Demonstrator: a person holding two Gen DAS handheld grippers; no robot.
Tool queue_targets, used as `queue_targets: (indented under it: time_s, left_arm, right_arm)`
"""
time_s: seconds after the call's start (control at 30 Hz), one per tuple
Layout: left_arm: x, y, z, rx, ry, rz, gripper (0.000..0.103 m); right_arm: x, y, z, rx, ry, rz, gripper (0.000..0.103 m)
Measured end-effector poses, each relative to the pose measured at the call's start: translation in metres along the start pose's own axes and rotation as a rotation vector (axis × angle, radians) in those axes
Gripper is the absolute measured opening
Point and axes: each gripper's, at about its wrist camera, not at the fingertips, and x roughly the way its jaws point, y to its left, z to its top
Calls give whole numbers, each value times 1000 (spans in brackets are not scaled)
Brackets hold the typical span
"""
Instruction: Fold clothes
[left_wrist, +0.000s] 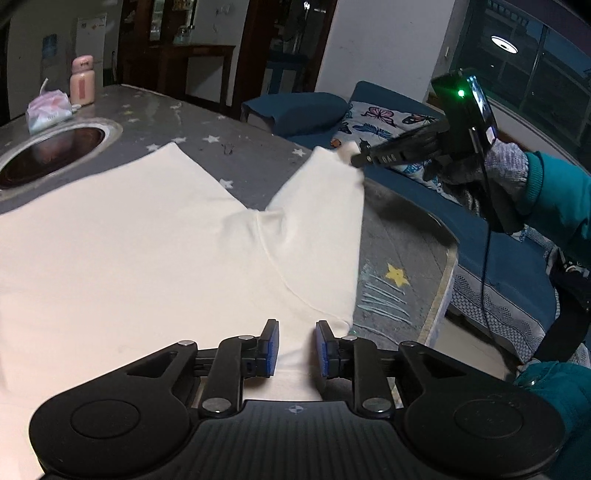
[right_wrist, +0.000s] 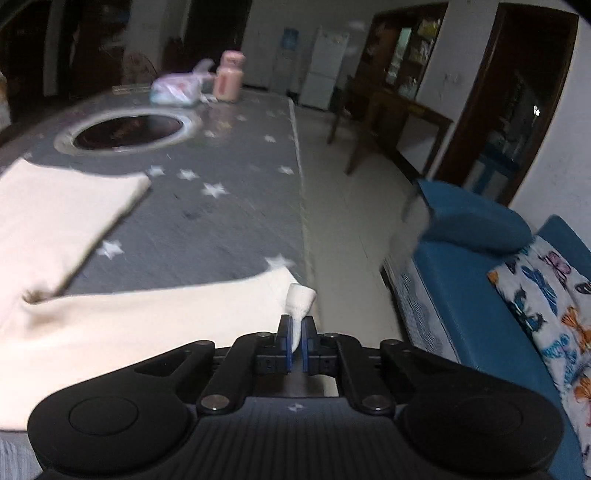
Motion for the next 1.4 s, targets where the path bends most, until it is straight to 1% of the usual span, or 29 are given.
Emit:
queue_targets:
  time_s: [0.07,0.1,0.13,0.17,0.2,0.3,0.4,0.5,0.57,0.63,0.7,0.73,0.9,0.93,0.97,1.0,1.03,1.07,1.1,1.2,1.37,1.4]
  left_arm:
    - [-10,10,5,-15,-21,31,30]
    - [-15,18,8,-27,-34,59,31]
    - [-20,26,12,-41,-44,90,31]
    - [-25,36,15,-57,-53,126,31]
    - [-29,46,20,-76,-57,171,31]
    - [-36,80,33,-151,-49,294,32]
    - [-39,112,45,-206,-48,409,32]
    - [-35,145,56,-259,-48,493,33]
    - [-28,165,62,-285,-45,539,33]
    - [-23,183,65,-302,-43,570,34]
    - [-15,196,69,-308,-38,599,39]
    - [-10,203,71,-310,-35,613,39]
    - [12,230,74,-315,1,648,39]
    - [14,233,73,-318,0,642,39]
    - [15,236,73,-320,-3,633,37]
    - [15,238,74,-320,-10,619,27]
    - [16,240,75,-319,-16,611,13]
    - [16,242,77,-316,-18,611,9]
    - [17,244,79,-312,-21,613,8]
    - [17,248,83,-303,-32,633,7]
    - [14,262,86,-319,-45,661,7]
    - [14,265,86,-323,-47,667,9]
  right_arm:
    - [-4,1,3,-13,-3,0,14]
    - [-7,3,7,-25,-11,2,22]
    - [-10,5,12,-31,-21,9,24]
    - [-12,6,18,-35,-33,20,25]
    - [-14,7,24,-27,-38,50,25]
    - [-17,13,46,1,-33,183,25]
    - [-10,29,67,-12,-25,299,25]
    - [5,52,87,-33,-19,371,25]
    - [21,64,99,-35,-4,400,25]
    - [39,76,110,-34,13,425,25]
    - [58,85,117,-35,32,435,26]
    - [67,89,119,-33,41,437,26]
    - [100,98,127,-9,91,433,27]
    - [104,98,128,-2,98,441,27]
    - [108,98,129,5,105,451,26]
    - [110,98,130,7,106,458,26]
    - [112,100,132,6,104,459,25]
    - [114,101,134,3,103,458,16]
    - [115,102,136,0,102,456,8]
    - [115,110,144,-37,71,434,5]
    - [122,121,169,-64,3,403,5]
    - [126,124,174,-71,0,403,6]
